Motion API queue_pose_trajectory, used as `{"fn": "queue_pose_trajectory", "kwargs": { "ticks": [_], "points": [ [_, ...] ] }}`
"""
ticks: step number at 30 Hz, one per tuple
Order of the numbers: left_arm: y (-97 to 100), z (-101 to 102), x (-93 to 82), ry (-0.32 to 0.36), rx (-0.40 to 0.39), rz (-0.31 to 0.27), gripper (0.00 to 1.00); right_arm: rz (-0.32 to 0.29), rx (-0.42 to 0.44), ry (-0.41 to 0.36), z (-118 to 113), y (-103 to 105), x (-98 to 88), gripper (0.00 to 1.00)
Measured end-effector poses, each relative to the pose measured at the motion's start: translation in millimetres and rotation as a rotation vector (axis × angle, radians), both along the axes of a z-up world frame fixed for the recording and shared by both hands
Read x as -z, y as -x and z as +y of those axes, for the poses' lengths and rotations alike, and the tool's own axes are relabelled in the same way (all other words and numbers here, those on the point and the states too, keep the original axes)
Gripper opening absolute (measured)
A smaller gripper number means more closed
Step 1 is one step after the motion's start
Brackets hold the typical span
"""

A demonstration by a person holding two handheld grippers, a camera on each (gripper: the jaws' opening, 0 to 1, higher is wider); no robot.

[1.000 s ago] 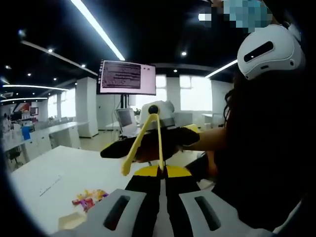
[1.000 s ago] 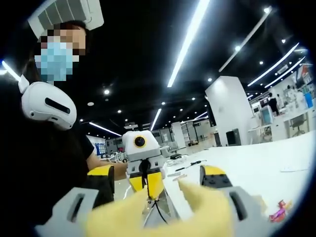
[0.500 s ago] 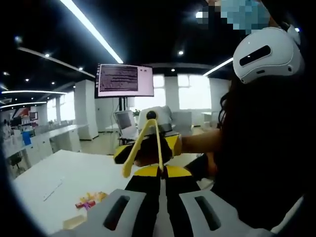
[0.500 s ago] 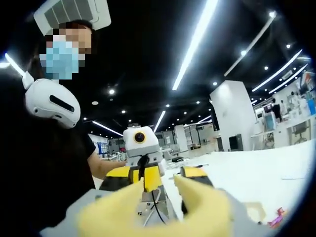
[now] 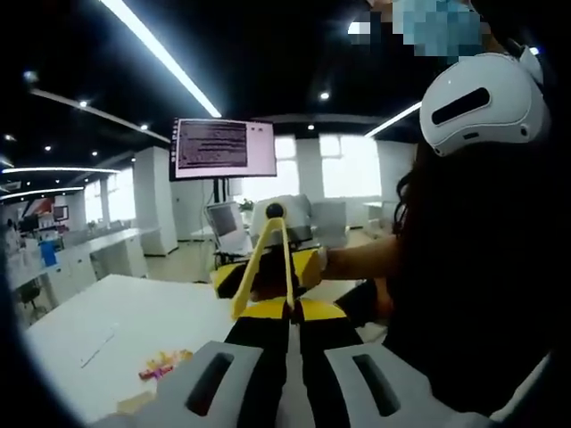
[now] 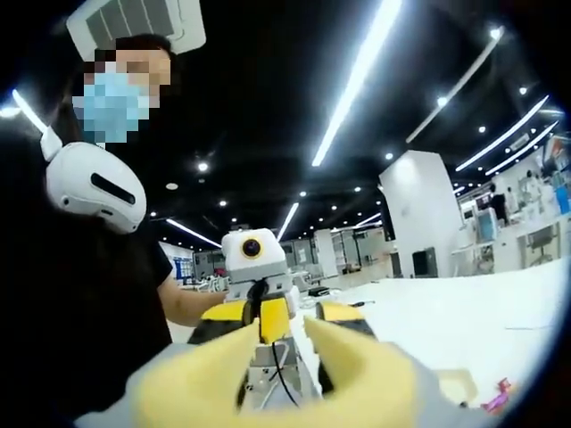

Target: Place the target food into the container with the food tongs after gripping and lifting it, then release it inside without dropping or visibly crushing the food.

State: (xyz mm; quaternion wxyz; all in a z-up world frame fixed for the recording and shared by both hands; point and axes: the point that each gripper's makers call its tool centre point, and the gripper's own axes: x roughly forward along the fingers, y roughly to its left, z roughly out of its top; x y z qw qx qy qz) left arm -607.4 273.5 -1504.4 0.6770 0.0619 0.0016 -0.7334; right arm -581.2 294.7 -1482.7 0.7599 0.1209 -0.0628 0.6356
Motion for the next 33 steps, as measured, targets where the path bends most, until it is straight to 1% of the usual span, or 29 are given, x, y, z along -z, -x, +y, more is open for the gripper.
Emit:
{"fn": "queue_pose_trajectory", "kwargs": {
  "ticks": [1,3,6,10,11,14,16,17,18,22,26,27,29,30,31,33],
  "points": [
    [0.3,0,0.6,0.004,-0.002,-0.002,0.0,-0.001,-0.001,0.001,-1,0,0.2,0.29],
    [1.0,0,-0.2,0.017,-0.002,0.029,0.0,0.007,-0.012,0.0,0,2,0.6,0.29],
    [0.9,1,0.3,0.022,-0.01,0.031,0.0,0.01,-0.018,0.002,1,3,1.5,0.29],
    [1.4,4,0.1,0.034,-0.018,0.059,0.0,0.016,-0.023,-0.001,-2,4,1.9,0.29],
    [1.5,3,0.0,0.036,-0.021,0.054,0.0,0.017,-0.024,-0.001,-1,5,2.0,0.29],
    [1.5,2,4.4,0.005,-0.023,0.034,0.0,0.005,-0.027,0.025,1,6,5.5,0.29],
    [2.2,2,3.2,0.002,-0.012,0.046,0.0,0.006,-0.037,0.026,1,8,5.1,0.3],
    [2.3,1,2.5,0.002,-0.012,0.044,0.0,-0.001,-0.037,0.026,1,8,4.3,0.3],
    [1.8,0,1.8,-0.004,-0.013,0.029,0.0,-0.009,-0.035,0.03,1,8,3.5,0.3],
    [-0.4,-1,1.4,-0.015,-0.01,0.019,0.0,-0.002,-0.042,0.036,1,8,2.7,0.28],
    [-6.8,-1,2.4,-0.001,-0.033,0.015,0.0,0.028,-0.011,0.027,0,3,3.8,0.26],
    [-9.5,-1,4.4,0.008,-0.056,0.01,0.01,0.037,-0.002,0.024,-4,0,6.1,0.26],
    [-13.5,-1,9.6,0.011,-0.088,-0.012,0.02,0.037,0.016,0.036,-4,-3,11.0,0.25],
    [-18.4,2,21.0,-0.022,-0.129,-0.026,0.02,0.044,0.037,0.06,-5,-6,17.7,0.25],
    [-20.1,3,25.0,-0.033,-0.141,-0.029,0.02,0.051,0.041,0.06,-7,-7,19.5,0.25],
    [-30.8,13,46.3,-0.08,-0.227,-0.047,0.07,0.079,0.058,0.032,-15,-11,20.7,0.25]
  ]
}}
